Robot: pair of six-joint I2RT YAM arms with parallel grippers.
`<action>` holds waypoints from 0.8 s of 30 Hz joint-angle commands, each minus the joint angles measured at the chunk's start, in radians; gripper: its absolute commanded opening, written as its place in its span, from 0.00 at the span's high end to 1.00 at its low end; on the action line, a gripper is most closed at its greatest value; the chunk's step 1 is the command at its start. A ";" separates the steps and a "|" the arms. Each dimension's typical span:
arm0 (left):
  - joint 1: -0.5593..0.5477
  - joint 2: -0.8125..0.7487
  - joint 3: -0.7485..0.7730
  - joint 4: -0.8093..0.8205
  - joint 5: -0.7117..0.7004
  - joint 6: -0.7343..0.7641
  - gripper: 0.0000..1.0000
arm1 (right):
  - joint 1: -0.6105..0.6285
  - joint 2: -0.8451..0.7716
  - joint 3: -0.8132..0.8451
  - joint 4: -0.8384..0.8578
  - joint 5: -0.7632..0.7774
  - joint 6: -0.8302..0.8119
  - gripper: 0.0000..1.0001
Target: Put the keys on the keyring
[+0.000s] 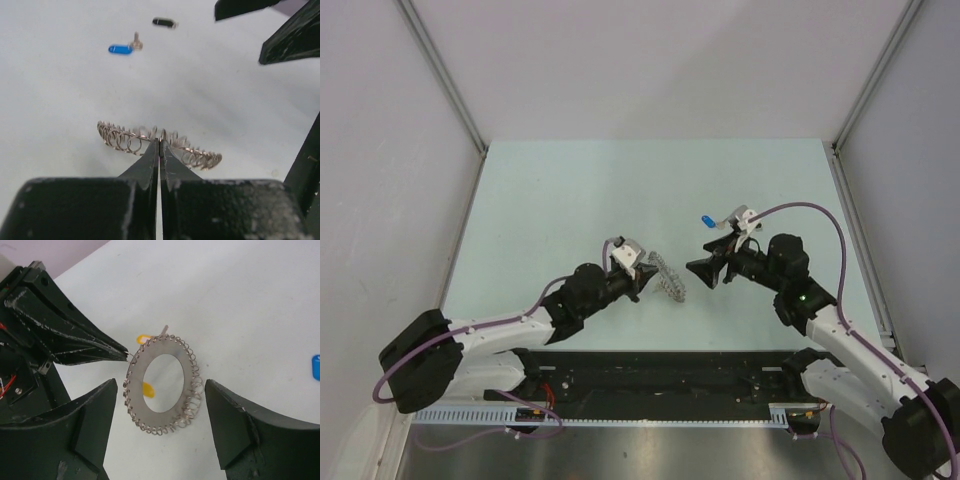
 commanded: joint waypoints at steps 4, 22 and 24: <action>0.050 -0.030 -0.048 0.377 0.263 0.059 1.00 | -0.008 0.085 0.008 0.167 -0.212 -0.084 0.31; 0.054 -0.010 -0.019 0.487 0.473 0.064 0.99 | -0.001 0.117 0.009 0.218 -0.436 -0.166 0.59; 0.055 -0.010 -0.019 0.484 0.467 0.066 1.00 | 0.002 0.104 0.009 0.207 -0.450 -0.171 0.59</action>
